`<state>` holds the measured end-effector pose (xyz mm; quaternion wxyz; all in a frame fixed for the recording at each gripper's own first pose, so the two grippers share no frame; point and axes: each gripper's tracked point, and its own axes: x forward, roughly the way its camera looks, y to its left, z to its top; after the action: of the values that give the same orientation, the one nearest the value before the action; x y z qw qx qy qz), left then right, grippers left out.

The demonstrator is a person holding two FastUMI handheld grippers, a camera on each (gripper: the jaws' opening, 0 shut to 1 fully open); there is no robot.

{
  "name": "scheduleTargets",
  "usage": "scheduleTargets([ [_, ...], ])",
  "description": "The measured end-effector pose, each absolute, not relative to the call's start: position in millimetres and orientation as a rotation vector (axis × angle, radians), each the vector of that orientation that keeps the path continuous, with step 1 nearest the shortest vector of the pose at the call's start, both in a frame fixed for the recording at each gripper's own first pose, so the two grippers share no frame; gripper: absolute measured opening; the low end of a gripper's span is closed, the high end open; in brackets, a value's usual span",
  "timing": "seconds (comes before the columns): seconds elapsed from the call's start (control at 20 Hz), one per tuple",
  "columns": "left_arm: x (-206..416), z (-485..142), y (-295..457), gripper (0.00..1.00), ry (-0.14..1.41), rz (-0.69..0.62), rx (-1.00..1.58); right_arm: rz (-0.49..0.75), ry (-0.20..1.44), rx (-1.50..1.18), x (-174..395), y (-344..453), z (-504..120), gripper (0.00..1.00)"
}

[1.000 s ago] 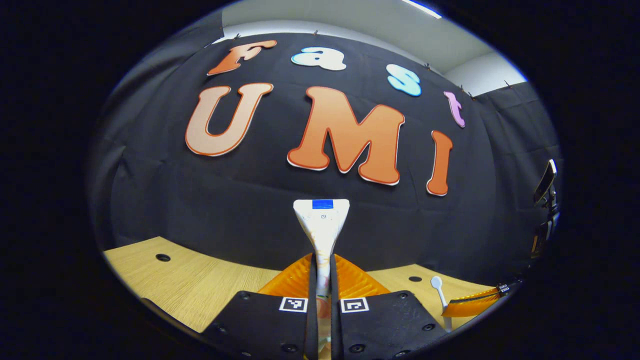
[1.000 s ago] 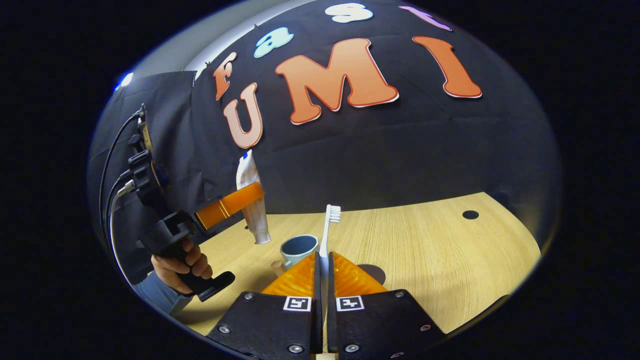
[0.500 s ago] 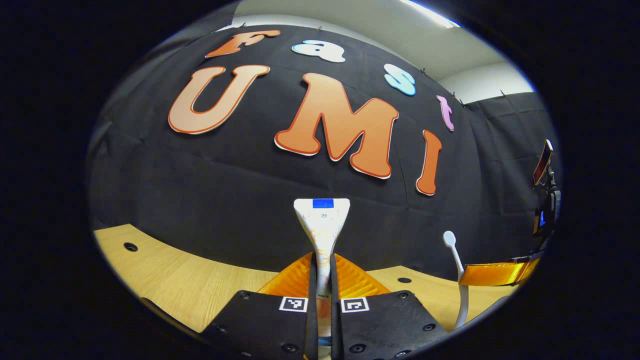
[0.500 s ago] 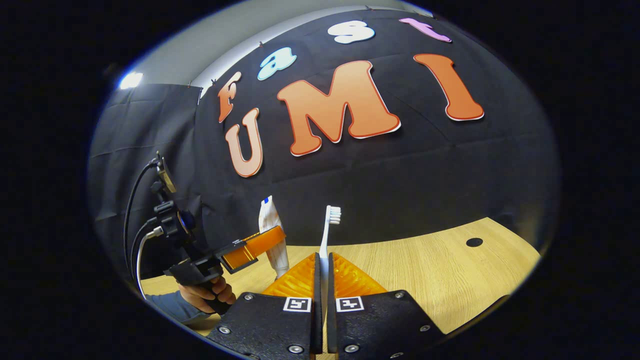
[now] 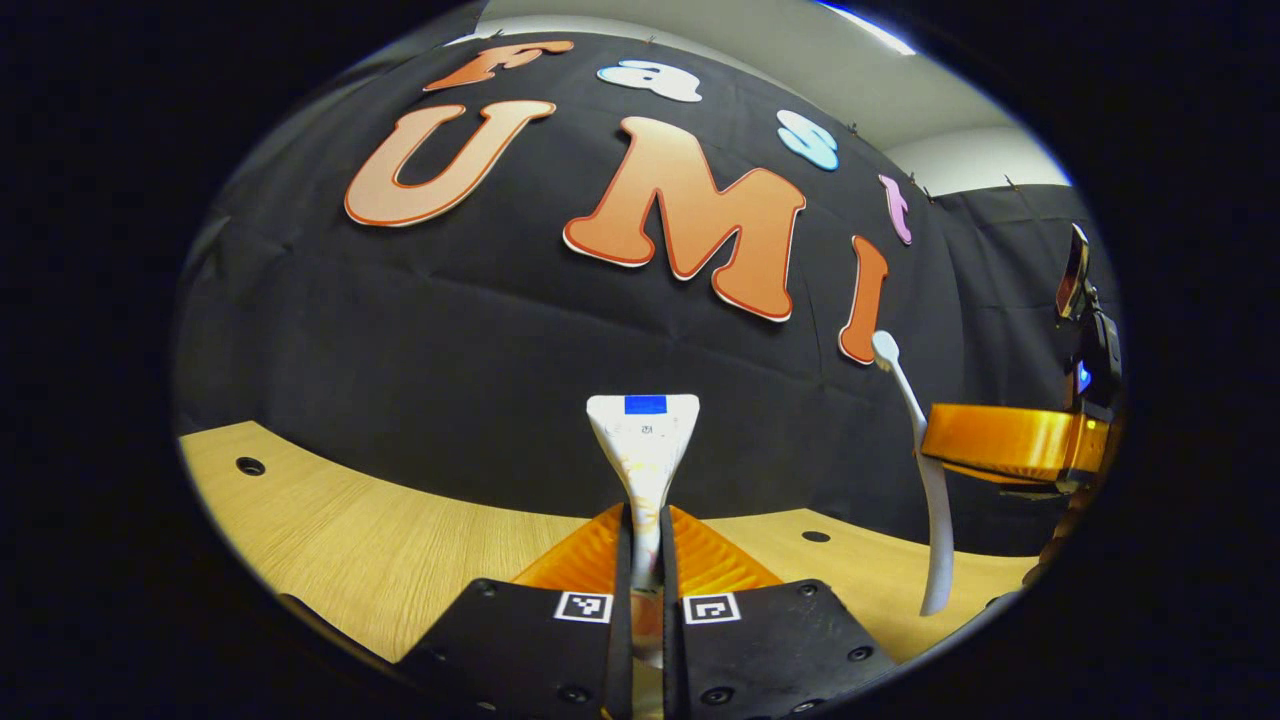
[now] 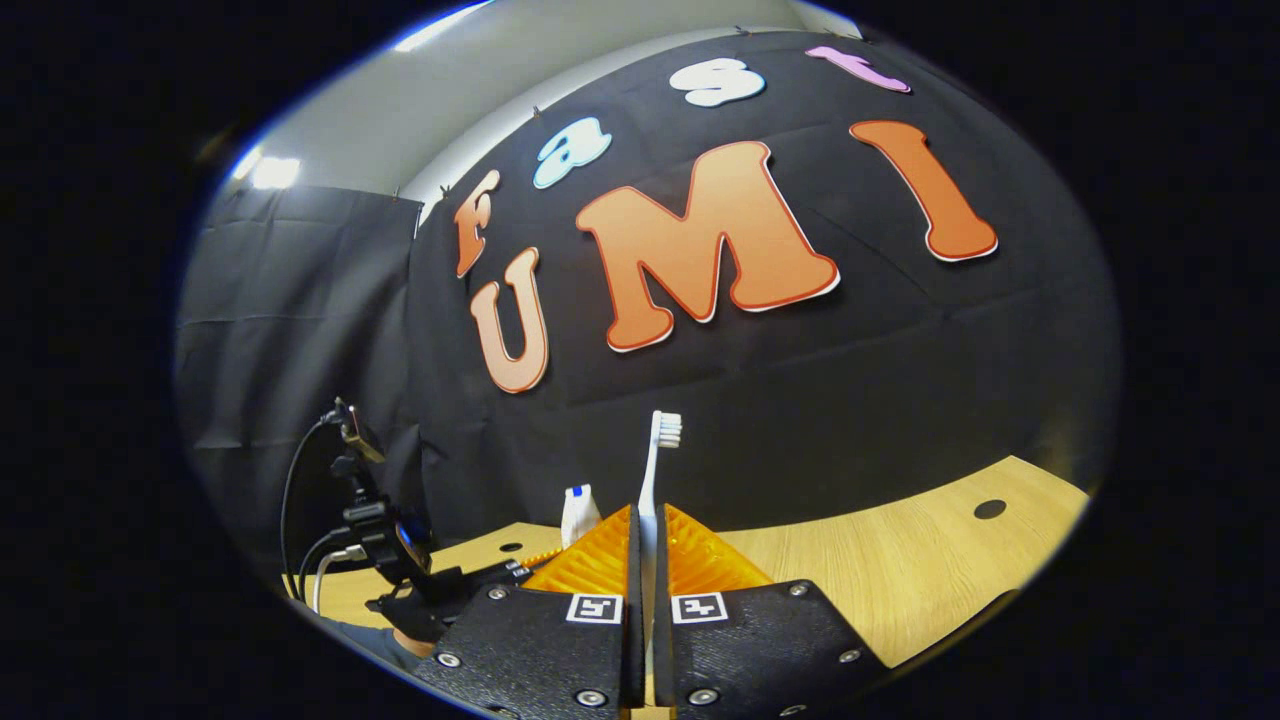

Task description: Put the toothbrush and toothpaste on the desktop into the cup, then pick up the cup and place it on the coaster on the desktop.

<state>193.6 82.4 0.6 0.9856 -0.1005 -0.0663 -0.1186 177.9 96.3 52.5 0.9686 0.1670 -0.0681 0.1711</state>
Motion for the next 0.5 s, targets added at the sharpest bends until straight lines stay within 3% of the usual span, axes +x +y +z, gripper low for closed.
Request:
scheduleTargets([
  [0.1,188,-3,77,0.19,-0.107,-0.276,-0.189,0.34,-0.14,0.344,188,100,52,0.04],
  [0.25,176,-7,80,0.64,-0.094,-0.28,-0.155,0.337,-0.137,0.377,200,104,57,0.04],
  [0.5,143,23,102,0.92,-0.163,-0.249,-0.139,0.346,-0.167,0.4,210,113,63,0.04],
])
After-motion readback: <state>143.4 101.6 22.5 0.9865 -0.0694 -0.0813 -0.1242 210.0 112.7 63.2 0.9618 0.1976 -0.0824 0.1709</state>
